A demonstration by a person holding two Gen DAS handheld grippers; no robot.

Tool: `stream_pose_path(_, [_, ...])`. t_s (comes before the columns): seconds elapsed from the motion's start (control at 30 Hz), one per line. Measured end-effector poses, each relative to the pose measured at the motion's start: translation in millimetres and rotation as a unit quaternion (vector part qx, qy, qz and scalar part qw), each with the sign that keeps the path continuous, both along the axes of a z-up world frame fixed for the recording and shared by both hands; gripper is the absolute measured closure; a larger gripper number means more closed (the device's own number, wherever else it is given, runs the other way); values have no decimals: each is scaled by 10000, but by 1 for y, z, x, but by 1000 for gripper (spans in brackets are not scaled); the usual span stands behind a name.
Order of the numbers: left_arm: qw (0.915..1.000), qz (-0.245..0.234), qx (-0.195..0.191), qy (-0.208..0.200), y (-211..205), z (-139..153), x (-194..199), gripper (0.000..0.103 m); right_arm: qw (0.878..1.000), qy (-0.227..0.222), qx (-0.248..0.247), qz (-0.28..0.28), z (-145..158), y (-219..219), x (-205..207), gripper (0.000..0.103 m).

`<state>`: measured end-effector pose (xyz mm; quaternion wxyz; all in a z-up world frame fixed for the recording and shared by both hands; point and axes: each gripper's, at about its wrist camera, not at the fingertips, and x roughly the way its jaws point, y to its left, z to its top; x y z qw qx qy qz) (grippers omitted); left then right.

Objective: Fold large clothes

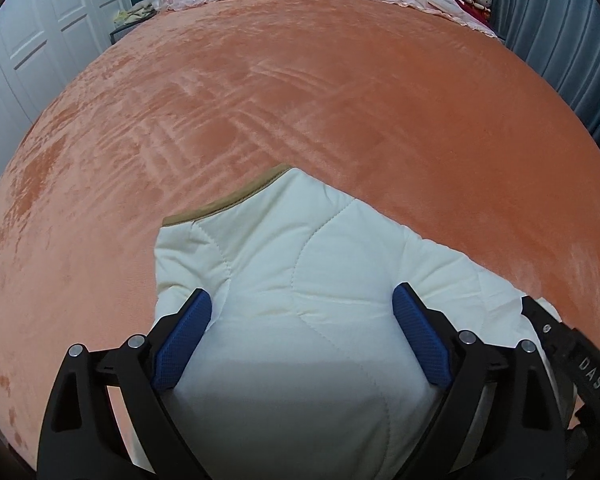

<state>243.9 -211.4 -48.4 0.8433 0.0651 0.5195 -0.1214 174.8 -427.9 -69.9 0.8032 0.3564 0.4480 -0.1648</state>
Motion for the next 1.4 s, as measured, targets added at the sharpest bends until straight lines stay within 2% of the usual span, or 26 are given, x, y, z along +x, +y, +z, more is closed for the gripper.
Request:
stream_pose_path(0.03, [10000,-41,-47,22,7,9,-7,13,9999,-136,14,-26,17,1,-15,68])
stream_pose_path(0.13, [9984,-177,-474,238,39,34,-39,11,9983,-396,-222,366,62,17,-61,68])
stream_pose_path(0.2, [9959,-215,-714,513,60,42,-63,11,9959,-299,-399,758,79,35,-88,71])
stream_pose_path(0.27, [9940,-307,-765,713,72,43,-86,11,9921,-133,-423,1172,84,53,-109,78])
stream_pose_path(0.33, [9947,-366,-623,727,77,40,-109,11,9876,247,-572,1441,74,69,-125,82])
stream_pose_path(0.4, [9961,-395,-473,637,80,34,-129,9,9860,503,-664,1445,59,76,-132,83])
stream_pose_path(0.53, [9975,-331,-359,510,82,27,-147,5,9916,459,-393,1142,36,73,-137,83])
stream_pose_path(0.63, [9979,-367,-284,449,82,27,-150,5,9931,415,-320,1050,39,71,-135,80])
stream_pose_path(0.7, [9968,-299,-413,612,86,29,-146,5,9937,361,-391,982,45,69,-135,73])
stream_pose_path(0.73, [9960,-253,-501,696,90,31,-142,5,9940,383,-504,888,48,70,-135,57])
stream_pose_path(0.77, [9951,-181,-601,766,94,32,-138,5,9945,382,-628,749,52,67,-137,45])
stream_pose_path(0.8, [9945,-111,-666,805,97,34,-136,5,9952,315,-662,650,54,64,-141,44])
stream_pose_path(0.9, [9944,73,-709,779,105,35,-128,5,9981,233,-220,530,46,52,-139,42])
stream_pose_path(1.03, [9916,108,-860,961,105,26,-113,5,9980,264,372,441,26,40,-131,38])
stream_pose_path(1.17, [9854,242,-1191,1191,105,14,-100,5,9954,185,878,321,8,33,-125,34])
stream_pose_path(1.4, [9836,302,-1389,1110,103,1,-93,5,9920,-53,1206,373,-12,24,-127,26])
